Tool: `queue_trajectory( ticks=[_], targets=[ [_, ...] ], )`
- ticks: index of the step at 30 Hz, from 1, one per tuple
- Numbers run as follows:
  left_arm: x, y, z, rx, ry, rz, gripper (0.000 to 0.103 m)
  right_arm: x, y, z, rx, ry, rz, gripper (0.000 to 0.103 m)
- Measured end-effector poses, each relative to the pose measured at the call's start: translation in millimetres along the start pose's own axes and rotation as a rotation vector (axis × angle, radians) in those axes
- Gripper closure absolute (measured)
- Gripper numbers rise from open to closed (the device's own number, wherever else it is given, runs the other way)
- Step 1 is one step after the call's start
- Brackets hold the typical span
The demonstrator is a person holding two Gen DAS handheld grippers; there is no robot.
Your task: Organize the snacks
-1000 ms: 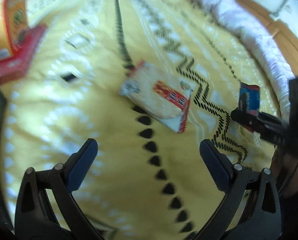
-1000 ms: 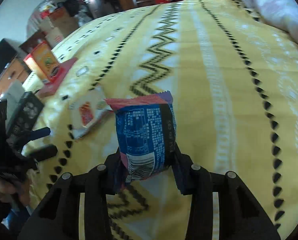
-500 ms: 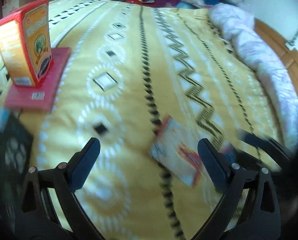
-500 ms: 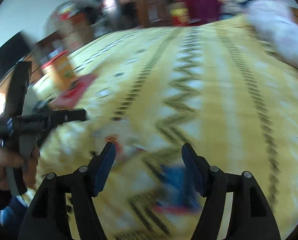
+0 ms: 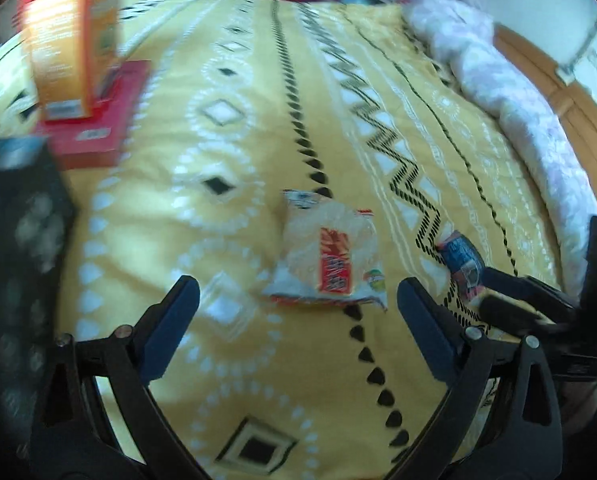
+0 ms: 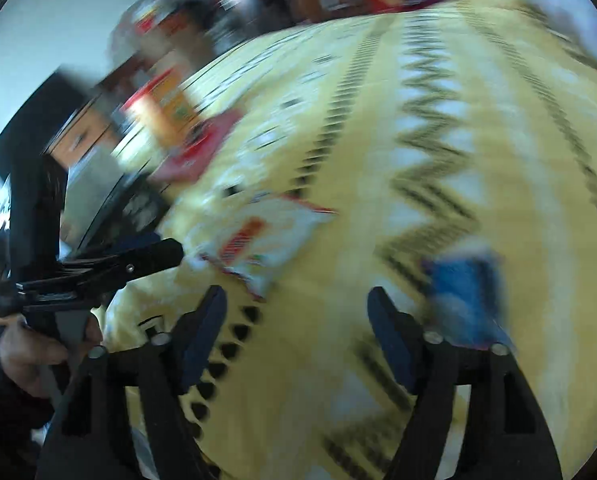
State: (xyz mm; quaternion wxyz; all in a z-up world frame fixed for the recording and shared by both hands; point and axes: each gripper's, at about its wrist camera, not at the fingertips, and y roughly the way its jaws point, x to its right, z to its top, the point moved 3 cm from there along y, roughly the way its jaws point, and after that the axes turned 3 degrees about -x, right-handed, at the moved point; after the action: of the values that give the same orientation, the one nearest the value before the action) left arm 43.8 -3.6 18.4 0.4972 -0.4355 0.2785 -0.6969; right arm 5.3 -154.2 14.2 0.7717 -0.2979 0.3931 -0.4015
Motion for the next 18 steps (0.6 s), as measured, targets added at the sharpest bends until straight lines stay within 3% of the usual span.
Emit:
queue_trajectory(
  ticks=[3, 5, 10, 14, 18],
  targets=[
    [17, 13, 5, -0.013, 0.089, -0.029, 0.003, 22, -23, -13, 0.035, 0.054, -0.078, 0.023],
    [22, 29, 10, -0.035, 0.119, 0.003, 0.003, 31, -28, -19, 0.033, 0.049, -0.121, 0.022],
    [22, 59, 8, -0.077, 0.138, 0.079, 0.003, 46, -14, -8, 0.014, 0.037, -0.169, 0.021],
    [25, 62, 3, -0.057, 0.161, 0.121, 0.005, 57, 7, -4, -0.034, 0.026, -0.207, 0.021],
    [25, 58, 1, -0.052, 0.170, 0.135, 0.025, 70, 21, -3, -0.050, 0.036, -0.248, 0.021]
  ],
)
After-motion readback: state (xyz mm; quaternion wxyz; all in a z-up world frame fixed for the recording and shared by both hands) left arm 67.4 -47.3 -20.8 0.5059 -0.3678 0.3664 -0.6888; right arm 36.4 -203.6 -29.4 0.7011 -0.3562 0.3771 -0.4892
